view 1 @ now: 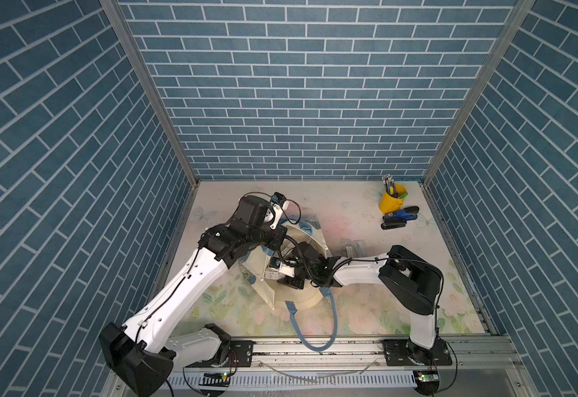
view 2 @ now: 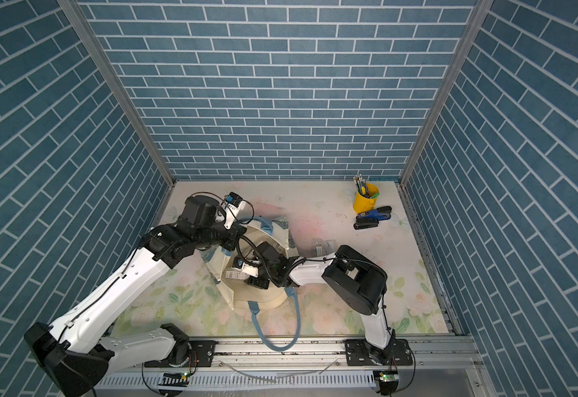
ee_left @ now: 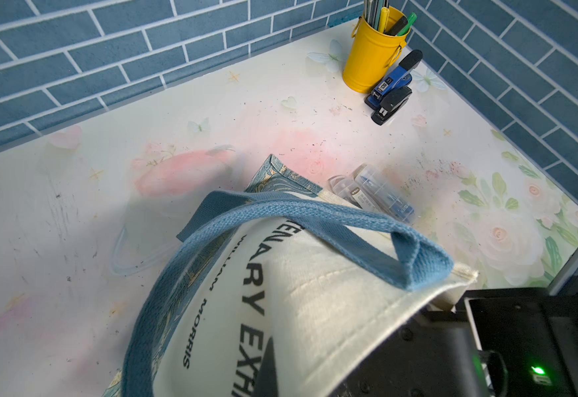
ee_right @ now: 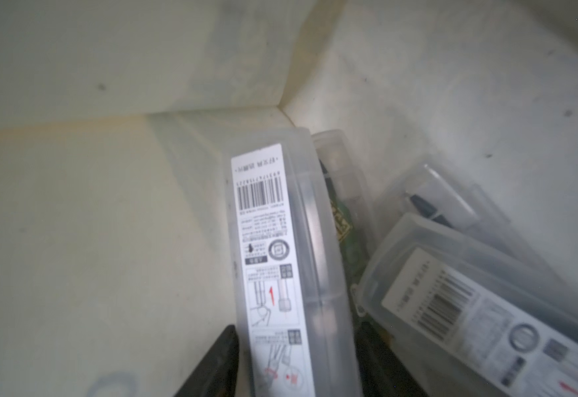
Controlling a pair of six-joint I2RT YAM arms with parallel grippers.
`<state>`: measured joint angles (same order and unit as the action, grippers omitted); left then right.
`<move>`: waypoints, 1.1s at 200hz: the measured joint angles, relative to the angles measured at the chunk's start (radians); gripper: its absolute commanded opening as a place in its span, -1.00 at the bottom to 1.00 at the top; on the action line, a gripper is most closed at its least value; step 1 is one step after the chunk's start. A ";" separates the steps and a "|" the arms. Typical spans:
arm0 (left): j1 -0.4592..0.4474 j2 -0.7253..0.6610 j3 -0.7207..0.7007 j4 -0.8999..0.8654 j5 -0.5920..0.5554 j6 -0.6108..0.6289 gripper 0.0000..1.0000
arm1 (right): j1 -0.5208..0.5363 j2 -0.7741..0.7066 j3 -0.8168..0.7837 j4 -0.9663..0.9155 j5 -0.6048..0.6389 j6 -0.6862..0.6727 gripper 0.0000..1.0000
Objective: Take out the compass set from the canvas bag
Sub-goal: Pick up the compass set from the canvas bag.
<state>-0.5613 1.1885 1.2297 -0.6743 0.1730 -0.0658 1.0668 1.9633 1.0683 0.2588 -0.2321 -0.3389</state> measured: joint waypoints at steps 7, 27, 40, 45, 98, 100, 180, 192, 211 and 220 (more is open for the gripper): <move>0.001 0.000 0.000 0.002 -0.001 0.003 -1.00 | 0.000 0.003 0.007 0.001 0.000 0.003 0.21; 0.002 0.000 -0.001 0.003 -0.005 0.006 -1.00 | 0.000 0.015 0.023 -0.003 -0.001 0.018 0.21; 0.002 0.000 -0.001 0.005 -0.009 0.008 -1.00 | 0.000 0.016 0.025 -0.005 -0.002 0.023 0.18; 0.003 0.000 -0.001 0.006 -0.010 0.009 -1.00 | 0.000 0.016 0.027 -0.008 -0.002 0.026 0.17; 0.004 0.000 -0.001 0.006 -0.020 0.011 -1.00 | 0.008 0.011 0.056 -0.080 -0.001 0.042 -0.14; 0.005 0.000 -0.002 0.006 -0.021 0.011 -1.00 | 0.008 0.011 0.056 -0.081 -0.001 0.045 -0.14; 0.008 -0.005 -0.007 0.010 -0.022 0.014 -1.00 | 0.018 -0.016 0.056 -0.188 0.000 0.085 -0.43; 0.008 -0.007 -0.011 0.011 -0.022 0.014 -1.00 | 0.020 -0.016 0.056 -0.195 -0.002 0.096 -0.50; 0.009 -0.009 -0.013 0.014 -0.023 0.015 -1.00 | 0.023 -0.016 0.064 -0.208 -0.004 0.106 -0.60; 0.010 -0.011 -0.013 0.015 -0.023 0.015 -1.00 | 0.023 -0.016 0.068 -0.216 -0.005 0.108 -0.63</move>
<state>-0.5510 1.1778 1.2167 -0.6594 0.1497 -0.0509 1.0901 1.9472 1.1362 0.0433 -0.2367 -0.2310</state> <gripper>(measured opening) 0.054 0.211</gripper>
